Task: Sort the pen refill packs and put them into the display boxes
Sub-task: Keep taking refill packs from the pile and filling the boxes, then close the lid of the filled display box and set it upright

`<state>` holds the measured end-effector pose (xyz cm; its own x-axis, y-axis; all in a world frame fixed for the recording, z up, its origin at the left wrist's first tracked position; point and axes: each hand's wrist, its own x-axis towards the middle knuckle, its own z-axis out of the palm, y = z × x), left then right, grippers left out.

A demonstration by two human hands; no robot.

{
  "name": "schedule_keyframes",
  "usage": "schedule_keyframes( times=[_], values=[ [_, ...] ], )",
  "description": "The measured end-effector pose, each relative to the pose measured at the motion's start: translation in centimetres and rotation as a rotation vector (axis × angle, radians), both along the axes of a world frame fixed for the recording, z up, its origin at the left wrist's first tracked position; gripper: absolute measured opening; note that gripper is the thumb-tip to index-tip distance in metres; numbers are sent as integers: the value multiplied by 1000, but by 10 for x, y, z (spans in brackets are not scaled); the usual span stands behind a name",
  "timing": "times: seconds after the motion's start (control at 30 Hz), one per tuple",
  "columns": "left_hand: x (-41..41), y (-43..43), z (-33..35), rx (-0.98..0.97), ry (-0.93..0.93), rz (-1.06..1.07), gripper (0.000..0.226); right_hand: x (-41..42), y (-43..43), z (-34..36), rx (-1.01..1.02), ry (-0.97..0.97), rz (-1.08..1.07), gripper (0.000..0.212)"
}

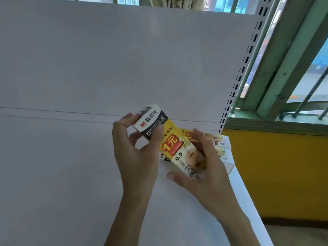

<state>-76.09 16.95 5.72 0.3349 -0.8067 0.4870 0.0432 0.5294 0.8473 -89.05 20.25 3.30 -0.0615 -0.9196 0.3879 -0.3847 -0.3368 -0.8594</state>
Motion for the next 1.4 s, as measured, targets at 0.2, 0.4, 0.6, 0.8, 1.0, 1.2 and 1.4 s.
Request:
schedule_keyframes(
  times=[0.2, 0.4, 0.6, 0.8, 1.0, 1.2, 1.4],
  values=[
    [9, 1, -24, 222, -138, 146, 30, -34, 12, -6, -23, 401, -308, 64],
    [25, 22, -57, 403, -557, -79, 34, -48, 34, -23, 246, 181, -148, 71],
    [22, 44, -56, 521, -433, -80, 52, -34, 54, -36, 289, 58, -417, 66],
    [13, 43, -58, 477, -562, -91, 47, -28, 45, -36, 236, 224, -446, 36],
    [18, 16, -54, 489, -577, -94, 40, -53, 25, -16, 337, -149, -314, 56],
    [32, -2, -48, 508, -568, -51, 42, -71, -3, 12, 54, 349, -497, 10],
    [22, 4, -51, 427, -632, -84, 26, -42, -59, 16, 305, 810, -145, 49]
  ],
)
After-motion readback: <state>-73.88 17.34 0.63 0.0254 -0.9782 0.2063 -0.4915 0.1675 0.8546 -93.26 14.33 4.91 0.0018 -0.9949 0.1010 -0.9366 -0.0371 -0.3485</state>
